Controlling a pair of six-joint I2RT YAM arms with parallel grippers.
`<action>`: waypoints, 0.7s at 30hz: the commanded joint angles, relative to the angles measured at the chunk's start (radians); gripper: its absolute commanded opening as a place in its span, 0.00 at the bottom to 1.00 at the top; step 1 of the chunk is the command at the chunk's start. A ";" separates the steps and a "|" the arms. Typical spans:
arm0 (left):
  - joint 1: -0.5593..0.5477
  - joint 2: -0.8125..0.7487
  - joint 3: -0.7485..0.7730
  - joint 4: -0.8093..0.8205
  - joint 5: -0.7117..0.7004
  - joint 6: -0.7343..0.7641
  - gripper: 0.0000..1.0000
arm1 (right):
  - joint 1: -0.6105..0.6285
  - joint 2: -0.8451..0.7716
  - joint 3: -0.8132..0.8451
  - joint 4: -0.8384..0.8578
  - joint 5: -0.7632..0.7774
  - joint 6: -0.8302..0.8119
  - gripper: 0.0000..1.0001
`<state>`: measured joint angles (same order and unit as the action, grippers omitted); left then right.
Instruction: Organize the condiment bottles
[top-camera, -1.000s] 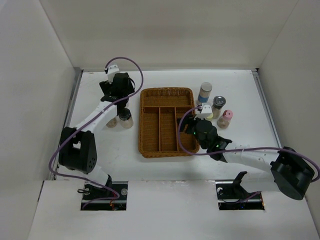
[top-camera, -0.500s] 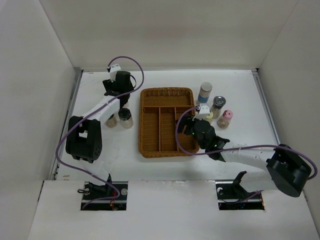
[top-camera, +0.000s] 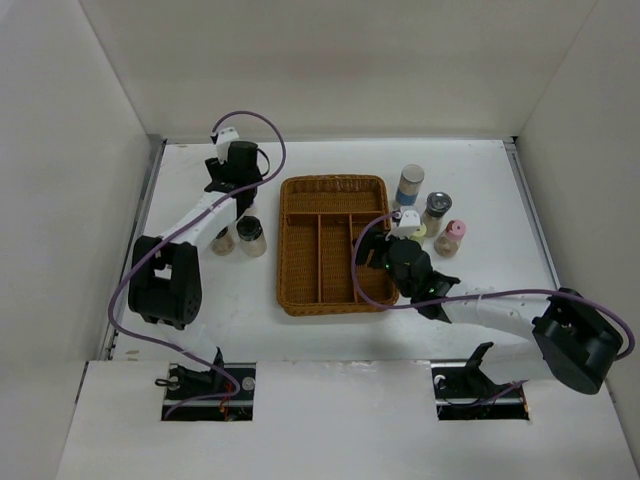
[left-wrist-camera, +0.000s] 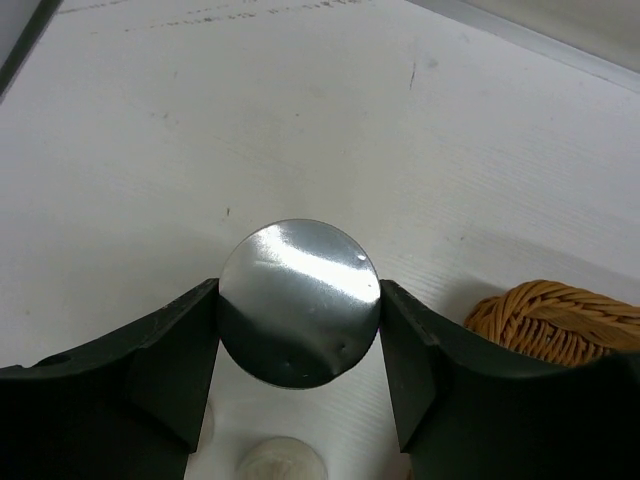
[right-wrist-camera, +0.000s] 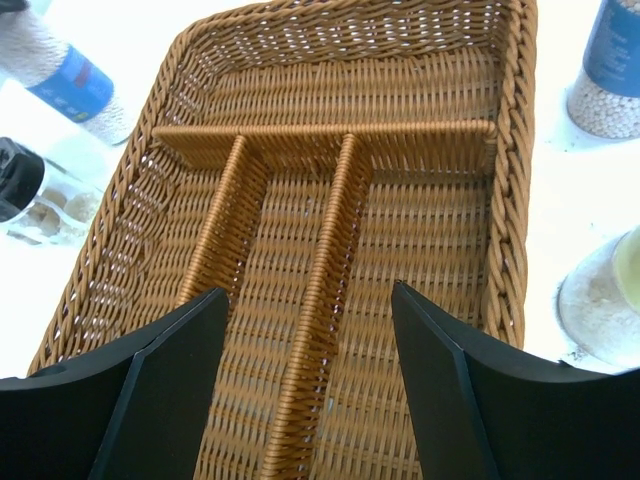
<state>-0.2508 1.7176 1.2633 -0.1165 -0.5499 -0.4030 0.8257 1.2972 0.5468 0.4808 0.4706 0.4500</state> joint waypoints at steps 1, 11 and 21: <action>-0.029 -0.183 0.015 0.093 -0.027 0.003 0.36 | -0.010 -0.029 0.008 0.059 -0.007 0.013 0.73; -0.233 -0.271 0.054 0.140 -0.010 0.036 0.36 | -0.021 -0.049 -0.011 0.074 0.010 0.024 0.72; -0.334 -0.144 0.077 0.169 0.002 0.033 0.37 | -0.063 -0.098 -0.036 0.070 -0.001 0.050 0.71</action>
<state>-0.5983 1.5818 1.2846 -0.0505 -0.5301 -0.3729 0.7715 1.2251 0.5076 0.4881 0.4706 0.4797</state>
